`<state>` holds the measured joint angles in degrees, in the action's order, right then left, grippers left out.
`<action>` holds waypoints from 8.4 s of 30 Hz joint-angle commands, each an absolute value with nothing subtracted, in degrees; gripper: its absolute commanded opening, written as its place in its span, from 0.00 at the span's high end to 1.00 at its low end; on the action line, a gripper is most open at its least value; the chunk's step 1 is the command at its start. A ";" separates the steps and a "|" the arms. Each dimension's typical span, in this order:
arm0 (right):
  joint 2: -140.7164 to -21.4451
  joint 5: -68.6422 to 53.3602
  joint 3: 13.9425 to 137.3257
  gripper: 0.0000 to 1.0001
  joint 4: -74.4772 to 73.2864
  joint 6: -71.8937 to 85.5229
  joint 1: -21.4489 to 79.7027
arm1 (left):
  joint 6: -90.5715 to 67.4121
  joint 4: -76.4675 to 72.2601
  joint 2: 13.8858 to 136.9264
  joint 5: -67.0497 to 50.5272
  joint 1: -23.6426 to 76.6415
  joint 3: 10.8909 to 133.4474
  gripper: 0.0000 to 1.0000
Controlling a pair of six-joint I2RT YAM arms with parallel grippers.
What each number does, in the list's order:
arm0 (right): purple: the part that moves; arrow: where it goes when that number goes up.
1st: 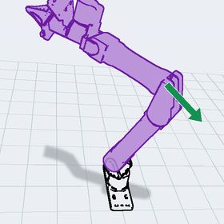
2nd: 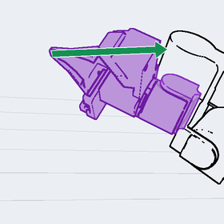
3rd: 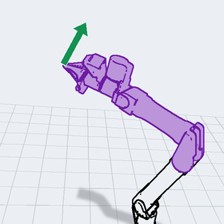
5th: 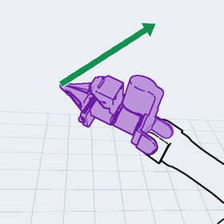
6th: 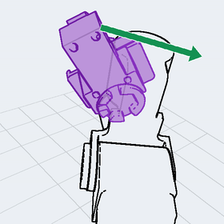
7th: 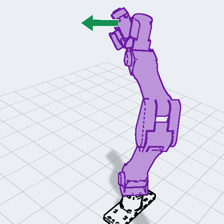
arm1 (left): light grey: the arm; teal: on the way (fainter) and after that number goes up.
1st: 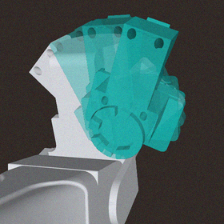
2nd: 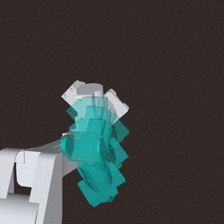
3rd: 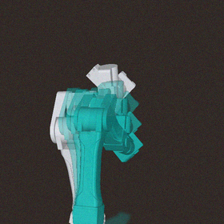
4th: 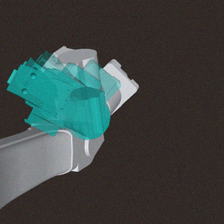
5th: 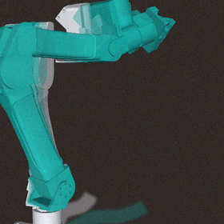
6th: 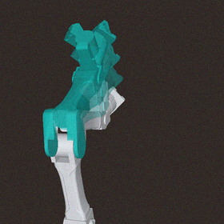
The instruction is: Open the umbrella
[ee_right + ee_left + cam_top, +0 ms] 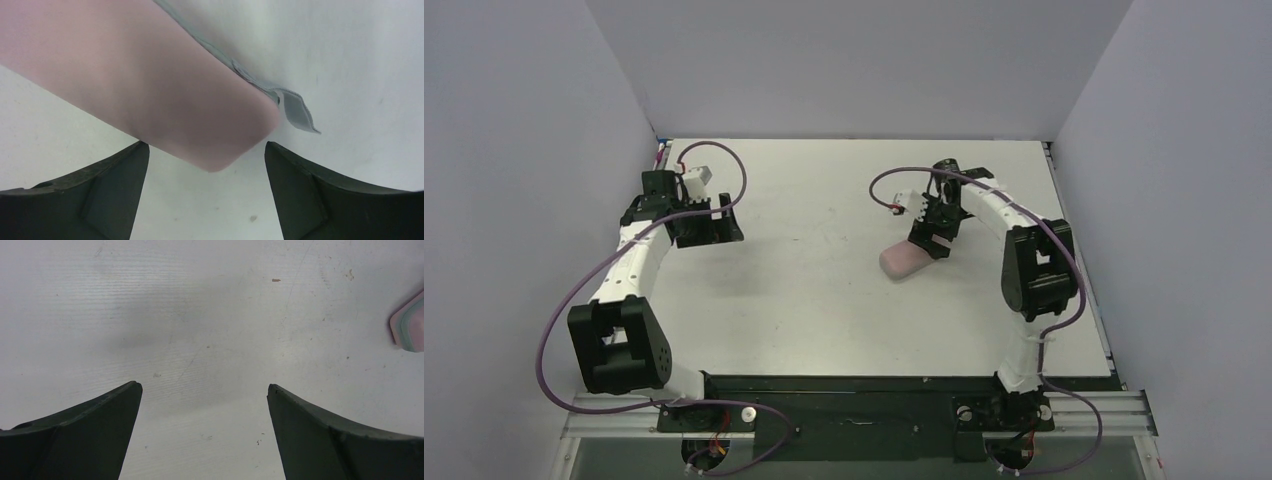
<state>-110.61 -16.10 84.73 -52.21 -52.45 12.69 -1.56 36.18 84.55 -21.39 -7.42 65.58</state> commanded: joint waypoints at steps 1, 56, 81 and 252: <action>-114.20 -20.12 91.13 0.19 -53.74 -60.31 18.37 | -2.25 34.42 81.36 -21.14 -8.44 65.47 0.03; -86.35 -14.95 65.28 0.17 -37.45 -8.25 14.62 | -11.57 -15.81 91.27 -30.54 23.45 50.88 0.03; -98.58 -0.35 62.90 0.16 -26.24 3.52 31.24 | -8.47 -11.27 68.17 -10.81 12.64 38.52 0.03; -90.50 -29.16 54.40 0.13 -43.64 21.55 11.27 | 7.02 -66.75 110.60 -8.74 61.56 30.18 1.00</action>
<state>-88.86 -29.76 54.02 -51.33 16.05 7.70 5.28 -63.18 109.58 -7.64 60.88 29.63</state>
